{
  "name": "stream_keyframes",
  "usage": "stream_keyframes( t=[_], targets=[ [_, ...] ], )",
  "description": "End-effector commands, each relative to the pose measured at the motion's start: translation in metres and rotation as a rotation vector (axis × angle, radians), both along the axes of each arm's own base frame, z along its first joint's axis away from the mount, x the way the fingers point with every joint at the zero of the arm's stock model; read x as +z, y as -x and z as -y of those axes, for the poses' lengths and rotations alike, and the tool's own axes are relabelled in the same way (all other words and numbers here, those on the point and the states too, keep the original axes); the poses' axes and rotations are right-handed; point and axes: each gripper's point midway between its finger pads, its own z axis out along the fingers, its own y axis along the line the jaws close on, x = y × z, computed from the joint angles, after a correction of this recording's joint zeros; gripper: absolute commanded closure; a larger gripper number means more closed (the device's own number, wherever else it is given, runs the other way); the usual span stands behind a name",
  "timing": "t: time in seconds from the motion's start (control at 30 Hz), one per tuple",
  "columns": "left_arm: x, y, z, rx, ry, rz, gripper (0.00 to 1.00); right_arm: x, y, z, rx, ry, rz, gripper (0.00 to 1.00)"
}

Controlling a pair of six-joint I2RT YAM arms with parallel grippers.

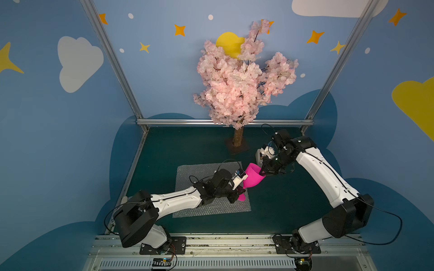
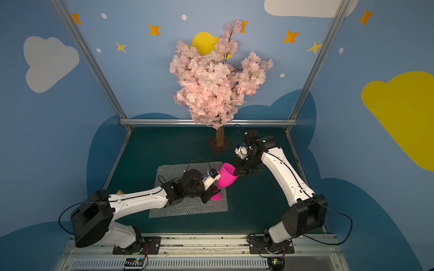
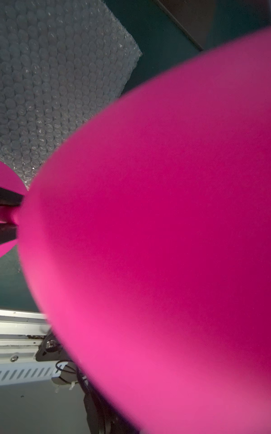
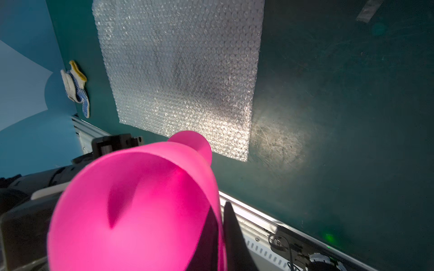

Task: Wrap wine glasses in bubble wrap
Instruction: Place the wine glass on the bubble wrap.

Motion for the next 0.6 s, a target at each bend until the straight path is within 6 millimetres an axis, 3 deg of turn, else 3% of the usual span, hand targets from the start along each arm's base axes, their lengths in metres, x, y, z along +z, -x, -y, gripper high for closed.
stream_keyframes(
  t=[0.0, 0.03, 0.1, 0.2, 0.33, 0.43, 0.57],
  targets=[
    [0.002, -0.021, -0.011, 0.173, 0.003, -0.076, 0.97, 0.012, 0.003, -0.020, 0.038, -0.118, 0.005, 0.69],
    [-0.002, -0.022, -0.015, 0.204, -0.003, -0.101, 0.97, 0.013, -0.004, -0.017, 0.019, -0.115, 0.025, 0.57],
    [-0.012, -0.028, -0.029, 0.296, -0.043, -0.135, 0.97, 0.018, -0.018, -0.007, -0.029, -0.105, 0.076, 0.45],
    [-0.032, -0.036, -0.063, 0.471, -0.134, -0.198, 0.97, 0.035, -0.037, 0.010, -0.107, -0.110, 0.159, 0.39],
    [-0.046, -0.039, -0.129, 0.773, -0.212, -0.358, 0.97, 0.047, -0.051, 0.028, -0.206, -0.110, 0.260, 0.36],
    [-0.052, -0.023, -0.166, 0.938, -0.252, -0.512, 0.97, 0.037, -0.054, 0.024, -0.222, -0.156, 0.310, 0.36],
    [-0.051, 0.015, -0.190, 1.016, -0.323, -0.660, 0.96, 0.006, -0.046, 0.010, -0.198, -0.154, 0.254, 0.36]
  ],
)
